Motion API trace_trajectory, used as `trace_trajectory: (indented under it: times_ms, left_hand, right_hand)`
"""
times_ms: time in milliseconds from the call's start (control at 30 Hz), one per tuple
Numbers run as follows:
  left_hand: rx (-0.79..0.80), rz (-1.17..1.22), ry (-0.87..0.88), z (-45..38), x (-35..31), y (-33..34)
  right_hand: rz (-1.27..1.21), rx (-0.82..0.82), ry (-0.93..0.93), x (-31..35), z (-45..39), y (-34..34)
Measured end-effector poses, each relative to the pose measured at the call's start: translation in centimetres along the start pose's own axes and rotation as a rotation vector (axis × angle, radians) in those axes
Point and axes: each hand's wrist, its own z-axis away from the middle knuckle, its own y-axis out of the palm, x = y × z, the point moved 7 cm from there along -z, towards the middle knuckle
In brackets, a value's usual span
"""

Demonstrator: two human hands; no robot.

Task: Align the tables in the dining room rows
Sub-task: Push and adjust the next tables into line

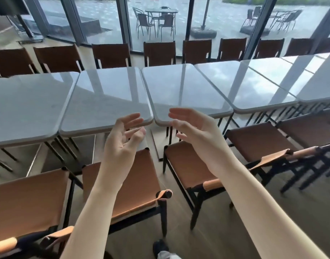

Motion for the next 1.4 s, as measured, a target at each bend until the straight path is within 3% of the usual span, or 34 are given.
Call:
trace_trajectory:
  times_ms: [367, 633, 1067, 1400]
  left_hand:
    - [0.189, -0.048, -0.024, 2.3, -3.3, 7.5]
    - [0.267, -0.056, -0.068, 1.8, -4.8, 16.8]
    - [0.176, -0.05, -0.044, 0.2, -6.6, 33.3]
    - [0.087, -0.06, -0.14, -0.5, -4.0, 37.4]
  right_hand:
    - [-0.036, -0.141, -0.024, 0.8, 5.0, -8.4]
    - [-0.06, -0.198, 0.029, -1.4, 6.7, -17.1]
    - [0.009, -0.151, 0.02, -5.3, 5.3, -33.7]
    - [-0.024, -0.044, 0.074, -9.8, 1.6, -37.4]
